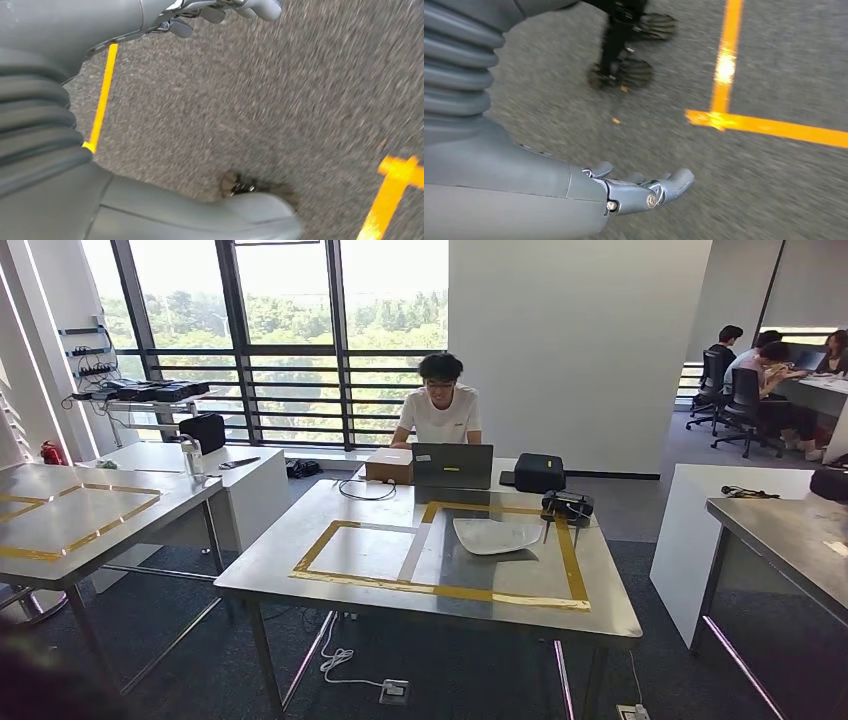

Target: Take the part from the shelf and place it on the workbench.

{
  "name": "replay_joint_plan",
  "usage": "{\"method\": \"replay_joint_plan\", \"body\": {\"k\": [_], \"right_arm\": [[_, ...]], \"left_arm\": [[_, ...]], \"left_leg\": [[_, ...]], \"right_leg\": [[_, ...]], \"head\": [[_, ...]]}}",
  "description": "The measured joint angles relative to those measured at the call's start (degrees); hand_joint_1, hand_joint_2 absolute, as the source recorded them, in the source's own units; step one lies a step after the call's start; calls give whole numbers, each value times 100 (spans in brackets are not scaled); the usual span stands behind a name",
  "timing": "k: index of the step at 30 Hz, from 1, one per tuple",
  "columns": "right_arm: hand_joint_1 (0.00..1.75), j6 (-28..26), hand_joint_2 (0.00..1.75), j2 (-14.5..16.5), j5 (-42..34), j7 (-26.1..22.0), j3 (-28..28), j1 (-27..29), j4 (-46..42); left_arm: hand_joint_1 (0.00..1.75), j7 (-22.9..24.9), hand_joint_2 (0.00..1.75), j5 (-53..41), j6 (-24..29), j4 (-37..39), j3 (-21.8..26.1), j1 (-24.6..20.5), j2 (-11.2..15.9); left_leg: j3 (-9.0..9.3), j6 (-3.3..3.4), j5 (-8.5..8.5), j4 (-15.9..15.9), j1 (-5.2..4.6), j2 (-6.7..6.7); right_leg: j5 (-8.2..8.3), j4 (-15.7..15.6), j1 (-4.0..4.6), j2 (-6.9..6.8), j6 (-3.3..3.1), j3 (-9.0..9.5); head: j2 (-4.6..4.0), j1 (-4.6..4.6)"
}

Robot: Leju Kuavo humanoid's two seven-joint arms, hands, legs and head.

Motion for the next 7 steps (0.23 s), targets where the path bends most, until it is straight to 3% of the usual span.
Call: {"method": "replay_joint_plan", "body": {"k": [7], "right_arm": [[0,63,0,93,-312,192,278,39,737]], "left_arm": [[0,340,0,592,-188,-110,-792,164,41]], "left_leg": [[-1,-2,-3,0,0,0]], "right_leg": [[-2,0,0,0,-1,-1]], "head": [[0,0]]}}
